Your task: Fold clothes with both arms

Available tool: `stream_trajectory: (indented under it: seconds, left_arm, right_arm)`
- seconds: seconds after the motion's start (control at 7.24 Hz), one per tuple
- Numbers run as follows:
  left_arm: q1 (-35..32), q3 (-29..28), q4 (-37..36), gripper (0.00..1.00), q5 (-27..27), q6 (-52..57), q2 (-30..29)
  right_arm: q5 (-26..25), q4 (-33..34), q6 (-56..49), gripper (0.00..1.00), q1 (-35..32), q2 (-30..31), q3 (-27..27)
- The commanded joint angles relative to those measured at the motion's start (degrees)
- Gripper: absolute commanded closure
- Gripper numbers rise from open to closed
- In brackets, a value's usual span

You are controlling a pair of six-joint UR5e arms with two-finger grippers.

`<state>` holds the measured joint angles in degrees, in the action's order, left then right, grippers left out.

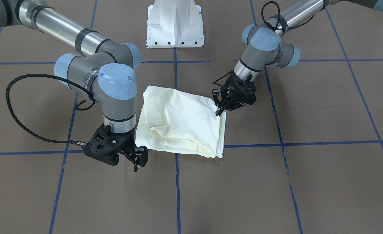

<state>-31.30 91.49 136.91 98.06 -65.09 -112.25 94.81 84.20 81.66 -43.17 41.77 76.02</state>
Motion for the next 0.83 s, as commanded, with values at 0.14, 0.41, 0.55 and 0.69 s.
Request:
stream_trajectory:
  seconds: [0.14,0.41,0.55,0.69]
  left_arm:
    - [0.01,-0.6,7.84,1.0,0.02,0.14,5.02]
    - [0.28,-1.74,8.2,1.0,0.02,-0.3,5.02]
    - [-0.07,-1.14,8.63,0.72,0.11,-0.3,4.67]
    - [-1.12,1.04,8.03,0.11,1.5,-0.3,4.76]
  right_arm:
    - [-0.06,0.0,0.08,0.0,0.1,0.06,0.0]
    - [-0.06,-0.09,0.08,0.0,0.19,-0.02,0.0]
    - [-0.06,-0.09,0.0,0.0,0.19,-0.02,0.0]
    - [-0.06,-0.09,-0.09,0.0,0.19,-0.02,0.0]
